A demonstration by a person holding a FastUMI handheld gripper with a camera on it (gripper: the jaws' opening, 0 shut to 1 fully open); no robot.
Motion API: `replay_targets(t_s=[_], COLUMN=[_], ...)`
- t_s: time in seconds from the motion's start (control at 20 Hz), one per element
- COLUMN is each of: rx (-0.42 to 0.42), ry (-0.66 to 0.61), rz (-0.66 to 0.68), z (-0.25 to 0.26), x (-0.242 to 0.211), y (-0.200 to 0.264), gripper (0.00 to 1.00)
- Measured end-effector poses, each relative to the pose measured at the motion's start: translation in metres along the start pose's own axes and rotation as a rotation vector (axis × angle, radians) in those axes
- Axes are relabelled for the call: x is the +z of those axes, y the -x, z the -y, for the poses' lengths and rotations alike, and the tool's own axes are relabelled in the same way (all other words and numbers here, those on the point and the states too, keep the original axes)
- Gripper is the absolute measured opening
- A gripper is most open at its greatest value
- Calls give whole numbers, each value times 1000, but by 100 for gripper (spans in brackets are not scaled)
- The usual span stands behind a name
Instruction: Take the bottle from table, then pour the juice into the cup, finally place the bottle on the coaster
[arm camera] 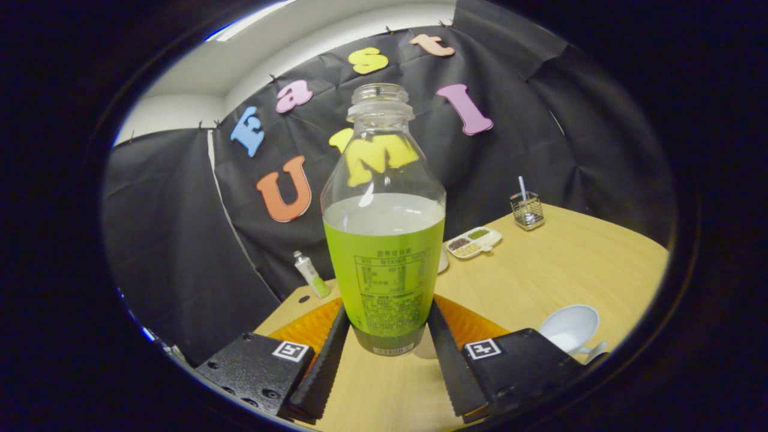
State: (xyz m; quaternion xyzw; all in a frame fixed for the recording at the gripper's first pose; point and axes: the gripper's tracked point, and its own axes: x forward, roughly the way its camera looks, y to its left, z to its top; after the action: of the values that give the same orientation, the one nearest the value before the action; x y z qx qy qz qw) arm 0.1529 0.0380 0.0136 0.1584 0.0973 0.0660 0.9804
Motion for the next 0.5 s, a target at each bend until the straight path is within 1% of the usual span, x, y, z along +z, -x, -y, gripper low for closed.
replay_targets(t_s=[0.1, 0.25, 0.4, 0.5], rx=[-50, -102, -119, -149], ry=[71, 139, 172, 186], rz=[-26, -69, -111, -141], z=[8, 21, 30, 42], x=[-11, -34, -47, -54], y=[-27, -68, -96, -110], gripper=[80, 80, 80, 81])
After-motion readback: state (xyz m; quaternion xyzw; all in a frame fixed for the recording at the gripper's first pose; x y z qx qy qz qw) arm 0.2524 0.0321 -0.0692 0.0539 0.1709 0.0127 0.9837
